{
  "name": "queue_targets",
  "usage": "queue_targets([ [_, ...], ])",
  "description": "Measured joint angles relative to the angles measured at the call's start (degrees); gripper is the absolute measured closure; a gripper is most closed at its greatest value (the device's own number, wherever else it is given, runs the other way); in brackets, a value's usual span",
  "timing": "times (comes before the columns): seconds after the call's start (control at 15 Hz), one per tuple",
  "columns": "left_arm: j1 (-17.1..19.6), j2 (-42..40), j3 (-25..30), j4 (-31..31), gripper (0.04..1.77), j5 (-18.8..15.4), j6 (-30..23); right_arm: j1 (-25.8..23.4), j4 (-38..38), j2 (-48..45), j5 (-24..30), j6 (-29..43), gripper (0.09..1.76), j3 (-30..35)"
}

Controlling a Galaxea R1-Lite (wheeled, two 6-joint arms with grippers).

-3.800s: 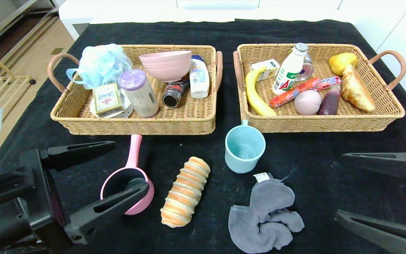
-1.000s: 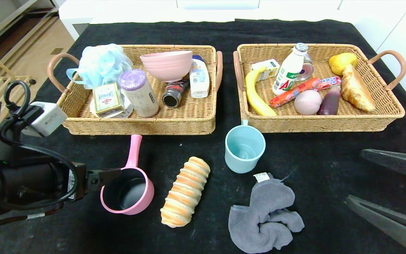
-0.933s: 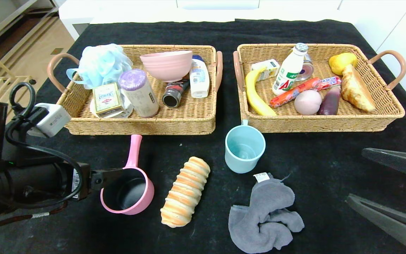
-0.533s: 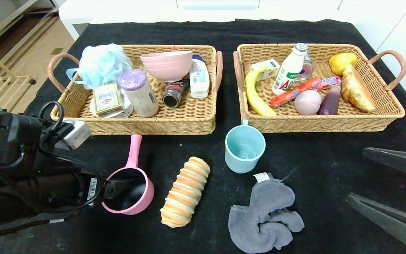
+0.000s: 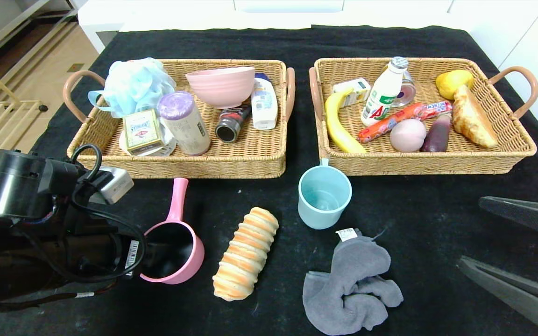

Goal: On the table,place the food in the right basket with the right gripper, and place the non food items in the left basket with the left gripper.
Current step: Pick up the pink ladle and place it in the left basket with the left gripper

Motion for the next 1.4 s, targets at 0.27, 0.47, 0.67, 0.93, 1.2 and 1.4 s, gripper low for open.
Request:
queue_targets([
  [0.27,-0.06,0.24,0.01,0.00,0.92,-0.07,0.00,0.02,0.02,0.02,0.00,-0.05,0.14,-0.05],
  [0.47,-0.06,0.59,-0.10,-0.13,1.64,-0.22,-0.02,0.02,0.06,0.16,0.00,-0.07,0.14,-0.02],
  [0.67,-0.06,0.78,-0.13,-0.05,1.64,-0.09,0.06,0.09,0.20,0.35,0.06,-0.11,0.14,0.15],
  [0.93,-0.06,0.91,-0.13,-0.02,1.63,-0.09,0.02,0.09,0.06,0.77,0.06,-0.07,0.14,0.23],
  [1.2,-0.50,0.85,-0.29,0.02,1.63,0.06,0.02,0.11,0.06,0.71,0.06,-0.09,0.14,0.15],
  [1.4,-1.94,-0.91,-0.85,0.13,1.63,0.11,0.20,0.11,0.05,0.57,0.09,-0.07,0.14,0.12],
])
